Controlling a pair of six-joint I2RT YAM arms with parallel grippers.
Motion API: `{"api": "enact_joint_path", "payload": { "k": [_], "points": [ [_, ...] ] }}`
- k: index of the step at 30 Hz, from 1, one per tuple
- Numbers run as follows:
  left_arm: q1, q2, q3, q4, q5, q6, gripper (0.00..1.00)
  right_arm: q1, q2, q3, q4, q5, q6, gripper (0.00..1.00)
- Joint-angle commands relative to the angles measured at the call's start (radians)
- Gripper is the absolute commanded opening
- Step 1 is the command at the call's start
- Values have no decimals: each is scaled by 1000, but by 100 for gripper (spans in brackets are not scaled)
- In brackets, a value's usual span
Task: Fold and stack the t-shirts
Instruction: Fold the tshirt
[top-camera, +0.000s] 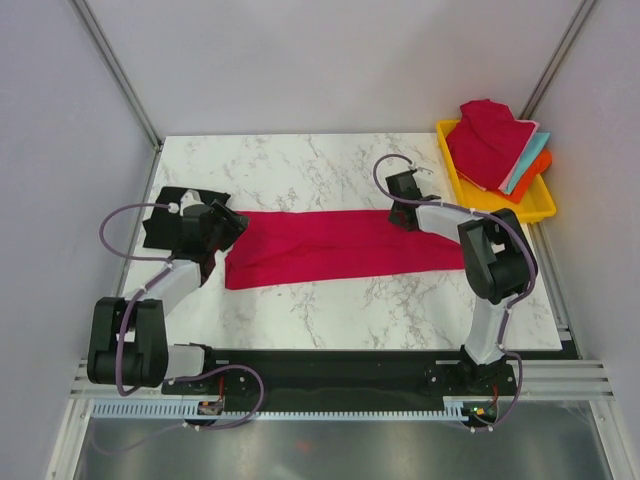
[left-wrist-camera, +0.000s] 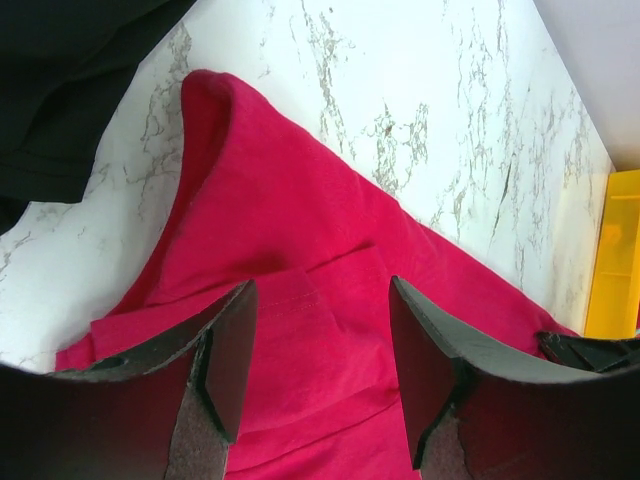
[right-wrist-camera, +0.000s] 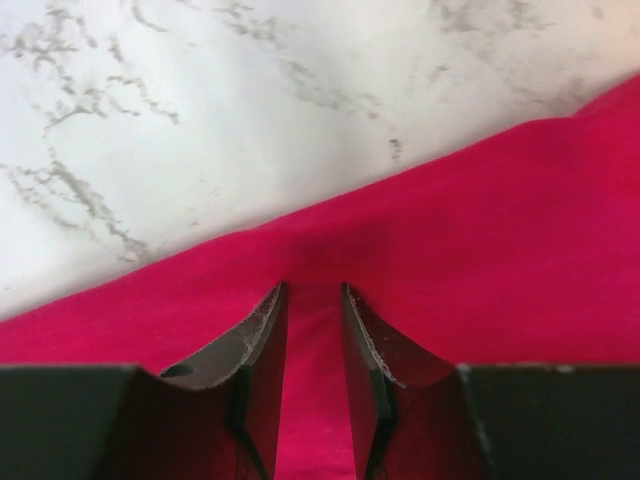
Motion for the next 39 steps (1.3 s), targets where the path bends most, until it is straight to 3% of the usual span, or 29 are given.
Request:
{"api": "enact_joint_path", "payload": {
  "k": [1,6,8,11,12,19,26,31,39],
  "points": [
    [2,19,23,45,-13,-29,63,-11,-77,-29,-46,54,-1,35],
    [2,58,30,84,20,-26,62,10,-167,-54,-21,25,-31,35],
    [2,91,49,98,48,-10,60,75,-215,-72,34,9,-89,40],
    [2,138,72,100,42,-6,58,167,-284,-87,140,-113,-175,50],
    [2,149,83,98,39,-1,58,191,-280,-80,170,-235,-189,51],
    [55,290,92,163,119,-61,55,225,-44,73,327,-667,-146,50],
    [100,359,106,197,146,-89,56,276,186,273,391,-879,-93,54],
    [105,396,136,161,169,-105,54,311,311,414,418,-957,-54,55],
    [109,437,193,57,162,-125,54,357,414,528,317,-991,-82,57]
  ]
}}
